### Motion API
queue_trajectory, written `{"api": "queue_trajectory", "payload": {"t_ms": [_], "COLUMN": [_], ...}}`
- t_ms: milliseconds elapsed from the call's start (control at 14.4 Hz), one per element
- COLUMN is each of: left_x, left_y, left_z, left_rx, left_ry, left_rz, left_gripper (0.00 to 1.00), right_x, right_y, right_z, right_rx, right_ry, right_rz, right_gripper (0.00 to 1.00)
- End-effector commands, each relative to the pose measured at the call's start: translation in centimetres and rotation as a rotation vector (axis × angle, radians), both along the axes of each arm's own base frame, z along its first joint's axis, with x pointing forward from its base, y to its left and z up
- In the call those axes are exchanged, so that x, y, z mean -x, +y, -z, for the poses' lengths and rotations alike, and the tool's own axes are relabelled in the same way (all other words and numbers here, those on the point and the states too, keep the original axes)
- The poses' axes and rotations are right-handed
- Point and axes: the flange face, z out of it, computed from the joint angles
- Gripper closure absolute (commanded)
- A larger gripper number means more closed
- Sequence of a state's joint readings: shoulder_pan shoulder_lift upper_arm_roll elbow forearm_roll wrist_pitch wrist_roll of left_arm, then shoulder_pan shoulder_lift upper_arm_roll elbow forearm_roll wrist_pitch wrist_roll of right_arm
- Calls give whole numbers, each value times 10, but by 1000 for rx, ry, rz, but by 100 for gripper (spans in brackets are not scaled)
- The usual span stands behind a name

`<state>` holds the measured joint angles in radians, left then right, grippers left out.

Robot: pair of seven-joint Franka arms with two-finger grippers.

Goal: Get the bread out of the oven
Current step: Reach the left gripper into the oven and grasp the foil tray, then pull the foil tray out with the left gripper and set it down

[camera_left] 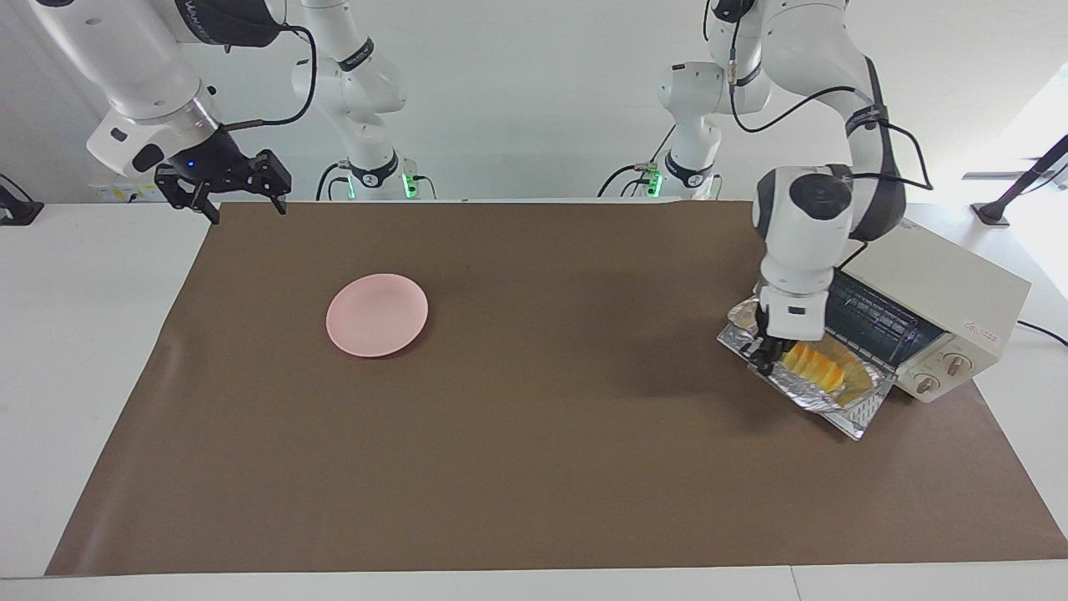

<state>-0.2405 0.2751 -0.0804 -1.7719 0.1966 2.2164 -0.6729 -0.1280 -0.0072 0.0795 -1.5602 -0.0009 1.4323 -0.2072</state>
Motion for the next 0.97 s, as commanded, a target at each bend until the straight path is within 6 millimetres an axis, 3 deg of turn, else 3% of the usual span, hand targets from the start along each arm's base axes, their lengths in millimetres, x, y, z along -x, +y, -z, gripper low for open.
{"api": "queue_trajectory", "payload": {"t_ms": [0, 69, 139, 208, 347, 417, 625, 903], "left_x": [32, 51, 71, 85, 109, 117, 124, 125], "left_y": [-103, -137, -174, -197, -253, -263, -262, -257], "left_z": [-9, -8, 5, 12, 50, 59, 95, 98], "left_rx": [6, -2, -12, -16, -26, -26, -28, -31], "left_ry": [39, 56, 79, 88, 125, 131, 146, 165], "left_rz": [230, 285, 347, 389, 471, 490, 524, 514], "left_gripper": [100, 100, 100, 100, 100, 100, 100, 100], "right_x": [8, 8, 8, 8, 8, 8, 8, 8], "right_y": [-1, -1, -1, -1, -1, -1, -1, 4], "right_z": [-1, -1, -1, -1, -1, -1, -1, -1], "right_rx": [-7, -7, -6, -7, -7, -7, -7, -6], "right_ry": [5, 5, 5, 5, 5, 5, 5, 8], "right_rz": [-24, -24, -24, -24, -24, -24, -24, -33], "right_gripper": [0, 0, 0, 0, 0, 0, 0, 0]}}
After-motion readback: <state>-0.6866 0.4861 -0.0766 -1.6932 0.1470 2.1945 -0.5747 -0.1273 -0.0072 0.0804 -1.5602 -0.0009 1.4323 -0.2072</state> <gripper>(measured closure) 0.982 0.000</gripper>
